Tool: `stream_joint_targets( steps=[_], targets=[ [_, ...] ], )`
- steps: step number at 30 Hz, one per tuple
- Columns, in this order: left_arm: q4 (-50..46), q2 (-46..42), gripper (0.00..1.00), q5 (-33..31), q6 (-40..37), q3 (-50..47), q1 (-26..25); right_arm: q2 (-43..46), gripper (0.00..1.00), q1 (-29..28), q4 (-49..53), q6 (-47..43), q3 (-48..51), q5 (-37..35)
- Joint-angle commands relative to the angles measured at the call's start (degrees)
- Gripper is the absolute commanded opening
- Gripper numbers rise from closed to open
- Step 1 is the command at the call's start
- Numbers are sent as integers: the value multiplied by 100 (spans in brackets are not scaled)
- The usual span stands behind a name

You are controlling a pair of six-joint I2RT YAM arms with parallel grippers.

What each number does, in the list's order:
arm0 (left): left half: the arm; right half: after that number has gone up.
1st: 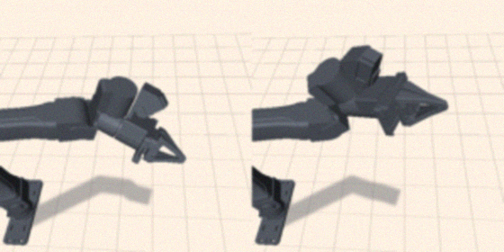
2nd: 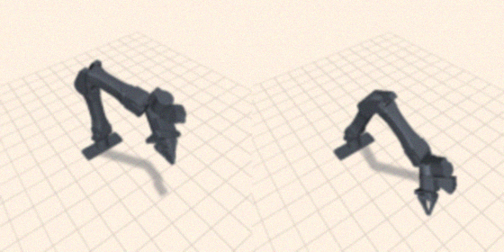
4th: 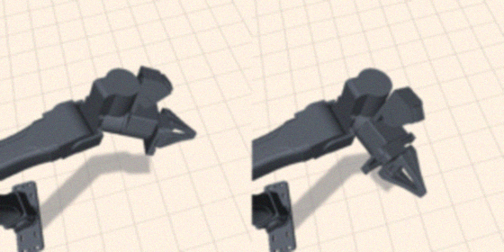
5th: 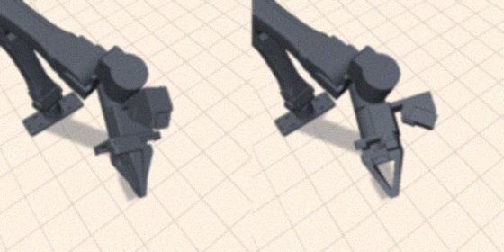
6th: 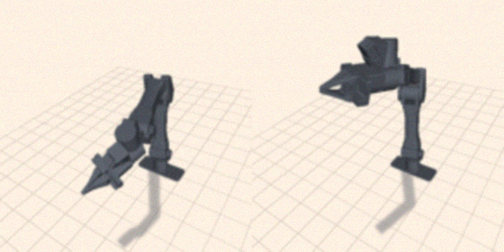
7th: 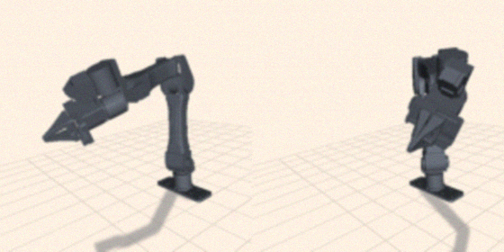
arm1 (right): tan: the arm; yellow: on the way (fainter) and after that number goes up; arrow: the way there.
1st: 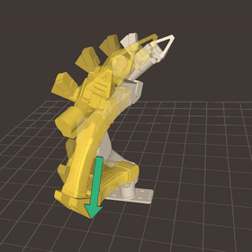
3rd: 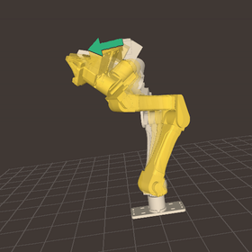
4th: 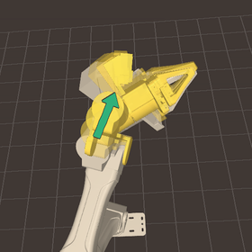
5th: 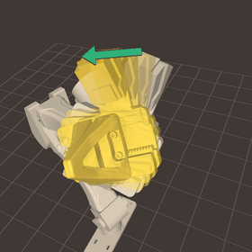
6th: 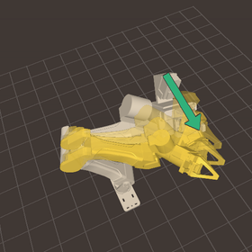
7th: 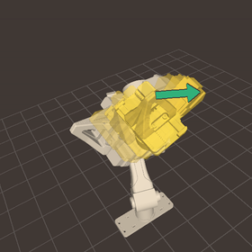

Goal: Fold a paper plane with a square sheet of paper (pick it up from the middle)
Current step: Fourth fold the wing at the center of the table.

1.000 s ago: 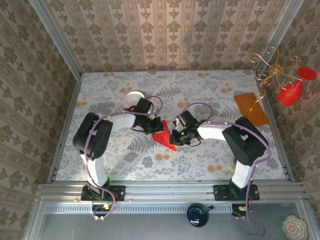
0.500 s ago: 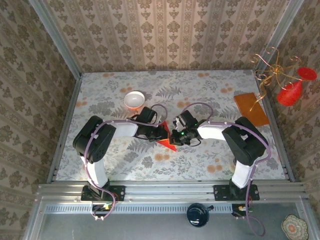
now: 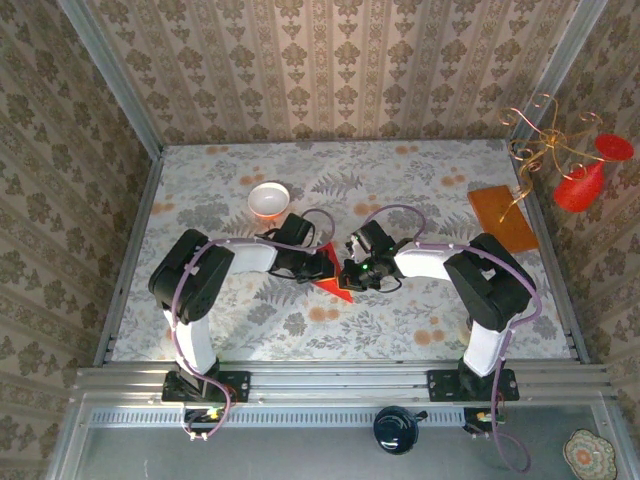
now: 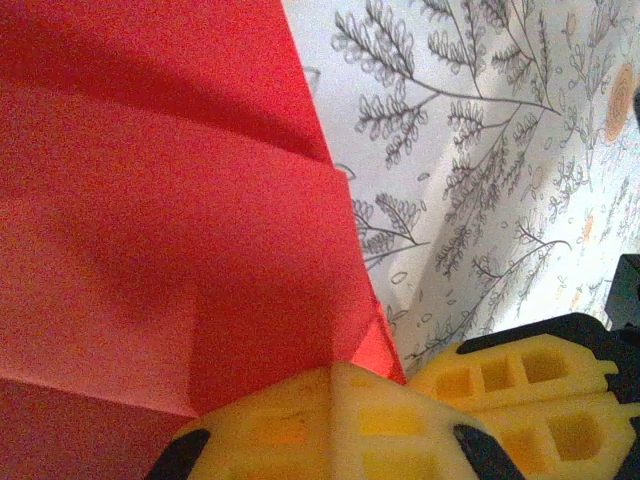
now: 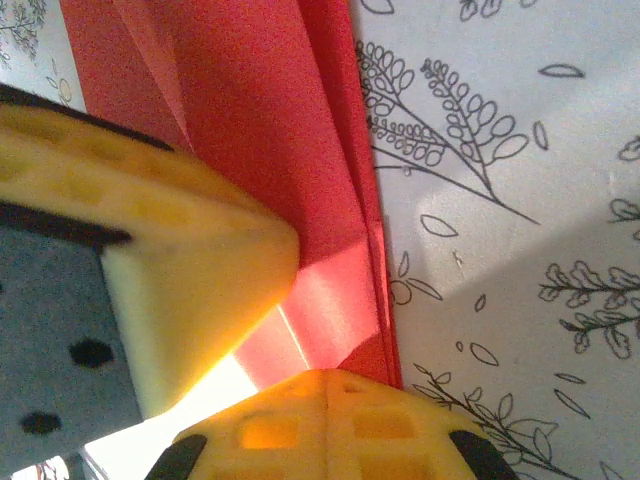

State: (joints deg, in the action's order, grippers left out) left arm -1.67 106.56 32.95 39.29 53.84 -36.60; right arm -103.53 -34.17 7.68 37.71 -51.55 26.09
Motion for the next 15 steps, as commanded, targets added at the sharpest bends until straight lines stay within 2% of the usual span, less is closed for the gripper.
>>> stream_joint_targets(
  steps=[1, 7, 15],
  targets=[
    [-220, 218, 7, -847, -352, 115, 438, -633, 0, -54, 1153, -80, 465, -1026],
    [48, 272, 7, -588, -523, 210, 939, -773, 0, -54, 1018, -63, 658, -1119],
    [85, 357, 7, -717, -680, 350, 1538, -738, 0, -54, 928, -29, 743, -1092]
  ],
)
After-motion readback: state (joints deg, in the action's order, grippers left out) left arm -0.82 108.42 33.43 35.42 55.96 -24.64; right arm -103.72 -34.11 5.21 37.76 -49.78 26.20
